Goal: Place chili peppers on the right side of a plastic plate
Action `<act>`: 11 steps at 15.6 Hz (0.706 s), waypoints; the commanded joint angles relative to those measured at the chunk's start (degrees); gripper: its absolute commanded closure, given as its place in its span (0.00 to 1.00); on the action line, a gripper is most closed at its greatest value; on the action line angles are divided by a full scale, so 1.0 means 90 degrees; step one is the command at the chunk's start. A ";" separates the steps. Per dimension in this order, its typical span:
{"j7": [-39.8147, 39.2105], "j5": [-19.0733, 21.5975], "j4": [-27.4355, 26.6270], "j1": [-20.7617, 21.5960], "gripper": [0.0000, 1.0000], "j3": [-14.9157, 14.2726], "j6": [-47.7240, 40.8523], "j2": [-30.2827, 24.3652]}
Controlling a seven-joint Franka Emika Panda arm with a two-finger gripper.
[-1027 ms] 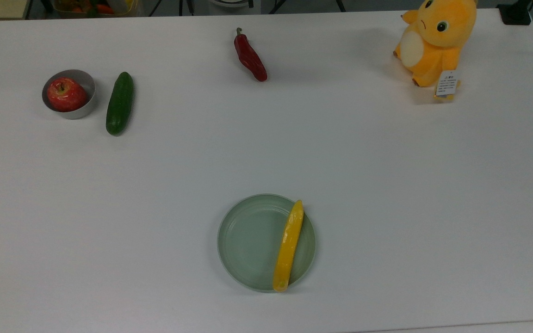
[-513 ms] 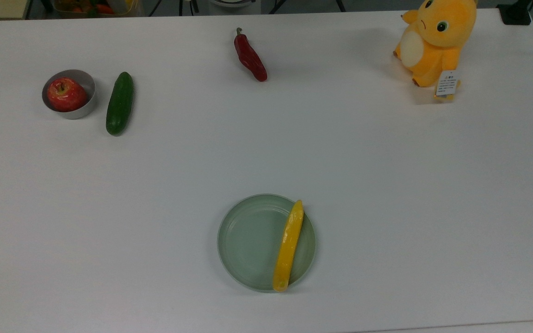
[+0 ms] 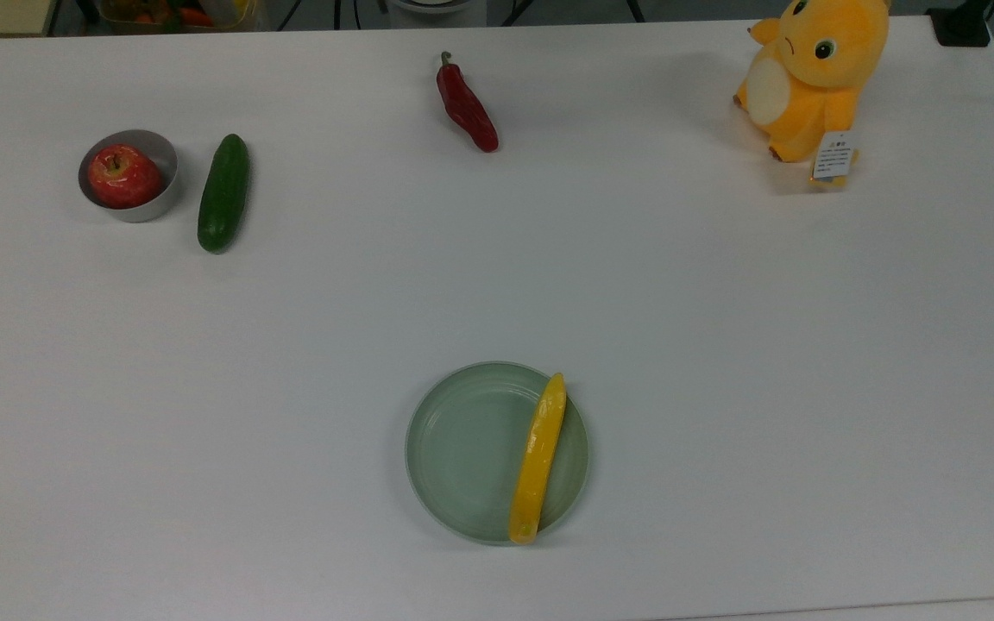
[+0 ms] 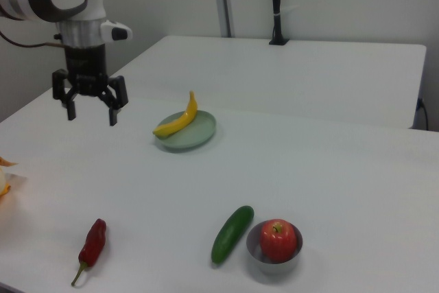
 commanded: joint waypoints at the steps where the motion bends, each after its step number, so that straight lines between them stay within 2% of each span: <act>1: -0.0098 0.0013 -0.0346 0.0087 0.00 0.0002 -0.0534 -0.0179; 5: -0.0166 -0.0045 -0.1380 0.0165 0.00 0.0012 -0.0379 -0.0462; 8: -0.0167 -0.0377 -0.1996 0.0243 0.00 0.0256 0.0020 -0.0541; 11: -0.0089 -0.0495 -0.2660 0.0224 0.00 0.0490 0.0791 -0.0521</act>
